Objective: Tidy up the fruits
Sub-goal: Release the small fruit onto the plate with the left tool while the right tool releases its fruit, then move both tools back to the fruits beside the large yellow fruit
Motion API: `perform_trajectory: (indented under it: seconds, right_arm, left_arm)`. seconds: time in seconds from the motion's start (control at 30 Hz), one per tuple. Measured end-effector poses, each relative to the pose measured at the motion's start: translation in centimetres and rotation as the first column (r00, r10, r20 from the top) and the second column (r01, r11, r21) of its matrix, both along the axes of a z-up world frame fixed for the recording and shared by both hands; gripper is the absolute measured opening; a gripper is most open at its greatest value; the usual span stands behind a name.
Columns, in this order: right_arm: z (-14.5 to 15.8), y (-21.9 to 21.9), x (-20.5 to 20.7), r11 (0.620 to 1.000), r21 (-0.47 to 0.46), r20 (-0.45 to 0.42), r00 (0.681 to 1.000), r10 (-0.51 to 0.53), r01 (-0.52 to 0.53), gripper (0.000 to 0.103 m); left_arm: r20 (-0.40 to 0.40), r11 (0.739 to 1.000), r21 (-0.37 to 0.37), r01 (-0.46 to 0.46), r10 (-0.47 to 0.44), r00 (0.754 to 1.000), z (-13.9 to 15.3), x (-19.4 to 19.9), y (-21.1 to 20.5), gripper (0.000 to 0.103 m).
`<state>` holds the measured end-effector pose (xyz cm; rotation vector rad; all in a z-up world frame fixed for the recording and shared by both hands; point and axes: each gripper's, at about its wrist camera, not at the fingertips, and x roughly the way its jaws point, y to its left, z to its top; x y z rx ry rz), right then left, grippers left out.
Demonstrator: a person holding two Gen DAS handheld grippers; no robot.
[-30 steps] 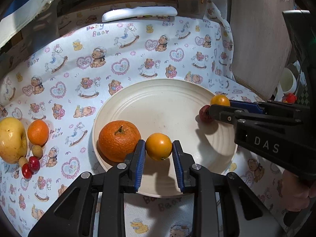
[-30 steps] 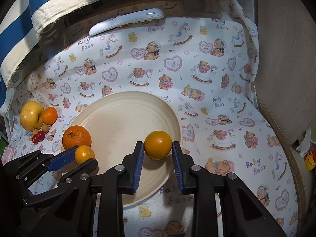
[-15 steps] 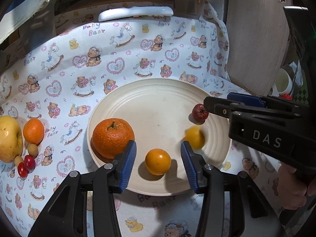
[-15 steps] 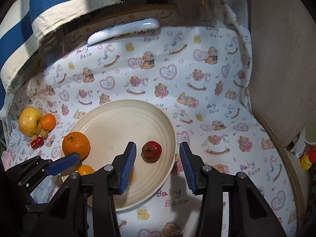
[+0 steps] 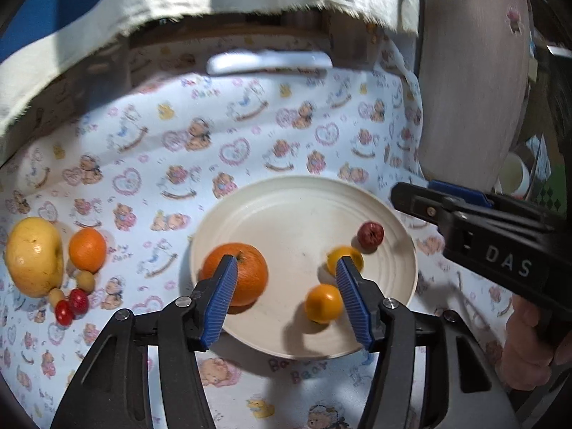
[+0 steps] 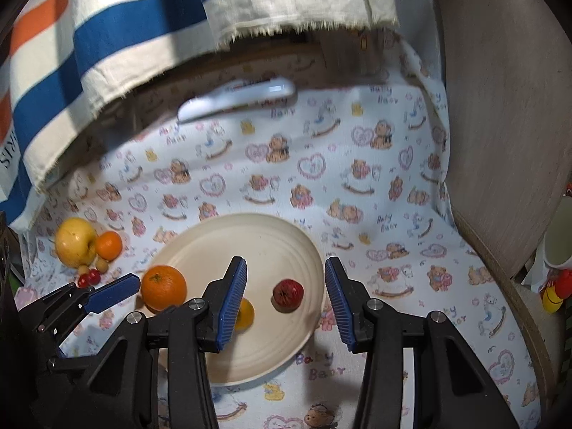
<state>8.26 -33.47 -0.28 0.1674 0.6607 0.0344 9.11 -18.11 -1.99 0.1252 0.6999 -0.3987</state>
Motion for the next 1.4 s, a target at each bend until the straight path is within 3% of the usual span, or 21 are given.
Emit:
perform_trajectory:
  seconds: [0.37,0.5,0.6,0.7,0.73,0.83,0.9,1.2,1.3,1.4]
  right_arm:
    - [2.9,1.3,-2.7,1.000,0.002,0.189,0.982,0.016,-0.017,0.047]
    - [3.6,2.9,-2.9,0.999,0.002,0.192,0.981,0.036,-0.037,0.047]
    - [4.5,4.8,-2.8,0.997,-0.035,0.208,0.976,0.070,-0.064,0.047]
    - [5.6,6.9,-2.6,0.996,-0.042,0.226,0.970,0.091,-0.084,0.063]
    - [6.0,7.7,-2.5,0.995,-0.042,0.237,0.967,0.093,-0.086,0.071]
    - [6.6,10.1,-2.0,0.995,-0.053,0.261,0.960,0.100,-0.089,0.077]
    - [6.8,11.8,-1.4,0.994,-0.051,0.273,0.956,0.107,-0.097,0.088]
    - [5.8,18.1,2.1,0.991,-0.023,0.279,0.951,0.131,-0.129,0.089]
    - [4.8,20.3,2.4,0.990,-0.059,0.321,0.937,0.140,-0.128,0.089]
    - [3.9,21.7,2.6,0.985,-0.067,0.323,0.931,0.171,-0.158,0.101]
  left_arm:
    - [0.122,0.995,-0.004,-0.100,0.100,0.987,4.3,-2.6,5.2,0.061]
    - [0.163,0.988,-0.010,-0.151,0.151,0.975,5.7,-3.6,8.0,0.069]
    - [0.191,0.982,-0.024,-0.186,0.187,0.964,6.5,-4.0,10.2,0.082]
    - [0.236,0.976,-0.027,-0.216,0.216,0.947,7.1,-4.4,12.1,0.093]
    - [0.250,0.974,-0.026,-0.223,0.223,0.942,7.2,-4.4,12.6,0.094]
    - [0.282,0.969,-0.028,-0.244,0.242,0.928,7.3,-4.4,14.4,0.096]
    - [0.295,0.963,-0.034,-0.267,0.265,0.918,7.2,-4.3,15.8,0.096]
    - [0.296,0.932,-0.066,-0.356,0.359,0.885,5.3,-3.1,22.1,0.097]
    - [0.263,0.928,-0.072,-0.365,0.371,0.891,4.4,-2.0,23.4,0.098]
    - [0.220,0.923,-0.095,-0.373,0.385,0.896,3.6,-1.1,24.4,0.098]
